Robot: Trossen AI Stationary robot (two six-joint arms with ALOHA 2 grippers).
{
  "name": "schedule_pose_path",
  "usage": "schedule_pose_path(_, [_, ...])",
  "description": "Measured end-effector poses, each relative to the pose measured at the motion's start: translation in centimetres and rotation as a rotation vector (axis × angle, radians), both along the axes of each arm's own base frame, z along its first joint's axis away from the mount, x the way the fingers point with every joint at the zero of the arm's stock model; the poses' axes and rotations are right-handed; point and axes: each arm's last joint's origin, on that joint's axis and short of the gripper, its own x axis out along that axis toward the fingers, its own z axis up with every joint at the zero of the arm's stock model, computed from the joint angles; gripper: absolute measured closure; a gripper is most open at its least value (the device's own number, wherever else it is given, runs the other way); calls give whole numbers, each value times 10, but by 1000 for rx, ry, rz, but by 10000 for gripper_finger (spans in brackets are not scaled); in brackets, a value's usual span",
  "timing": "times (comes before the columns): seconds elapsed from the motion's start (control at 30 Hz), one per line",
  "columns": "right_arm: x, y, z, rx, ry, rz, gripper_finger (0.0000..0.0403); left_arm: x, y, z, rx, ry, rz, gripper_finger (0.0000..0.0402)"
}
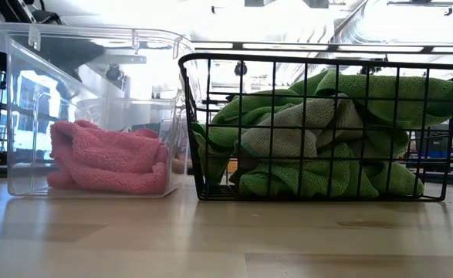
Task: Sort microfiber towel by color & place in baskets
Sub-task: Return to Home Position
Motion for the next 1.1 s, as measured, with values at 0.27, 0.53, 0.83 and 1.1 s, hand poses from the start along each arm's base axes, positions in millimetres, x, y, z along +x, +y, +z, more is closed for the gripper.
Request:
schedule_pose_path(0.27, [-37, 0, 4, -65, 39, -6, 220, 0, 0, -3, -27, 28, -3, 401])
schedule_pose_path(0.53, [-86, 2, 0, -150, 104, 30, 220, 0, 0, -6, -16, 67, -2, 401])
schedule_pose_path(0.83, [-140, 5, -8, -177, 91, 105, 220, 0, 0, -7, 56, 78, 1, 402])
schedule_pose_path(1.1, [-160, 7, -11, -204, 58, 180, 220, 0, 0, -7, 61, 78, 1, 402])
